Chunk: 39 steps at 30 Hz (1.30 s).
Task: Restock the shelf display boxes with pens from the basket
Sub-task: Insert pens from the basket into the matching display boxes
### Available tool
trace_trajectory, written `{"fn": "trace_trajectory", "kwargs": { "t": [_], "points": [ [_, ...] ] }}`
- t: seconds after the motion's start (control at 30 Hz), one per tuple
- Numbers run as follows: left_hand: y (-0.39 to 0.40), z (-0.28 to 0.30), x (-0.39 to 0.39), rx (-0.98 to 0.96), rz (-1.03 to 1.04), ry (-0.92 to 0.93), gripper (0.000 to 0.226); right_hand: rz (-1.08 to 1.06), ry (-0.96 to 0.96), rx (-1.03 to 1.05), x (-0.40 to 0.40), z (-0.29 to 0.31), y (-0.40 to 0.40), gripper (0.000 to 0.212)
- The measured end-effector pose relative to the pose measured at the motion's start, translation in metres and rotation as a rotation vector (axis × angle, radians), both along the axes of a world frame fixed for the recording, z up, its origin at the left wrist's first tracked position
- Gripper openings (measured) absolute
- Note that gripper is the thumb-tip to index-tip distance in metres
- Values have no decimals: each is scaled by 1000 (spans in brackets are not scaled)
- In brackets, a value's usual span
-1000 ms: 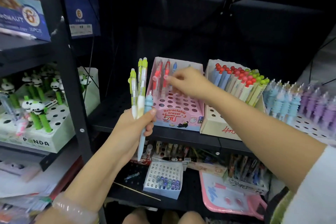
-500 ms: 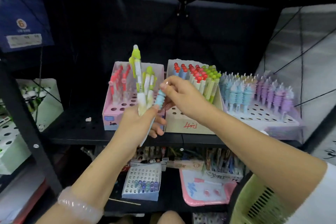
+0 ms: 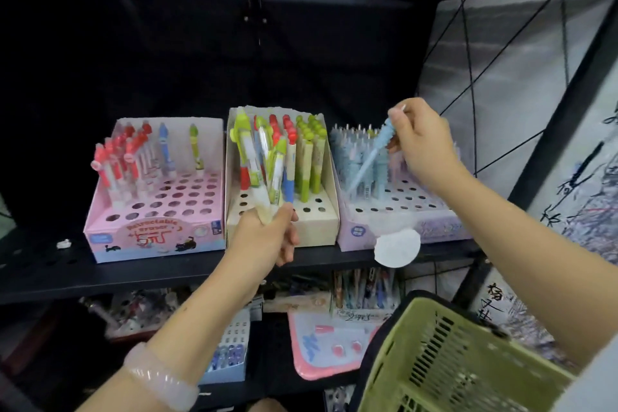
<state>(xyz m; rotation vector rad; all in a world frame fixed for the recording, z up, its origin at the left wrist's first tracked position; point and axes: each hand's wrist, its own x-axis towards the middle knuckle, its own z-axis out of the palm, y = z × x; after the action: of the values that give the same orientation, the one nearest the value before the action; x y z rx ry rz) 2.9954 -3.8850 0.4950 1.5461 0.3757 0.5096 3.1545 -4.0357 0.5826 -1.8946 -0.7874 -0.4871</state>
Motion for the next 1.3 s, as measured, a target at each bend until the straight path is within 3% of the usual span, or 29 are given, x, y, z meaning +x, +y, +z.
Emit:
{"fn": "trace_trajectory", "kwargs": {
  "t": [0.1,0.37,0.67,0.73,0.8,0.9,1.03,1.17,1.3],
  "points": [
    [0,-2,1,-28,14,20,29,-39,-52,-168,7,-3,-3,16],
    [3,-10,-11,-17,-38,-37,30,35,-101,-325,7,-3,-2,11],
    [2,-9,-25,-68,-159,-67,30,62,-18,-724,-8,-12,6,19],
    [4,-10,-31,-47,-178,-64,30,-79,-147,-678,-14,-11,9,30],
    [4,-10,-37,-17,-230,-59,29,-124,-214,-428,-32,-9,15,25],
    [1,-11,-41,46,-325,-54,28,243,156,-154,-63,-5,33,11],
    [-1,-10,-46,18,-440,-62,24,667,565,-97,-82,-4,45,23],
    [8,-6,-55,-165,-541,-109,25,915,767,-13,-74,-2,44,34],
    [20,-6,-65,-253,-559,-122,24,991,765,-14,-76,-1,53,28]
  ]
}}
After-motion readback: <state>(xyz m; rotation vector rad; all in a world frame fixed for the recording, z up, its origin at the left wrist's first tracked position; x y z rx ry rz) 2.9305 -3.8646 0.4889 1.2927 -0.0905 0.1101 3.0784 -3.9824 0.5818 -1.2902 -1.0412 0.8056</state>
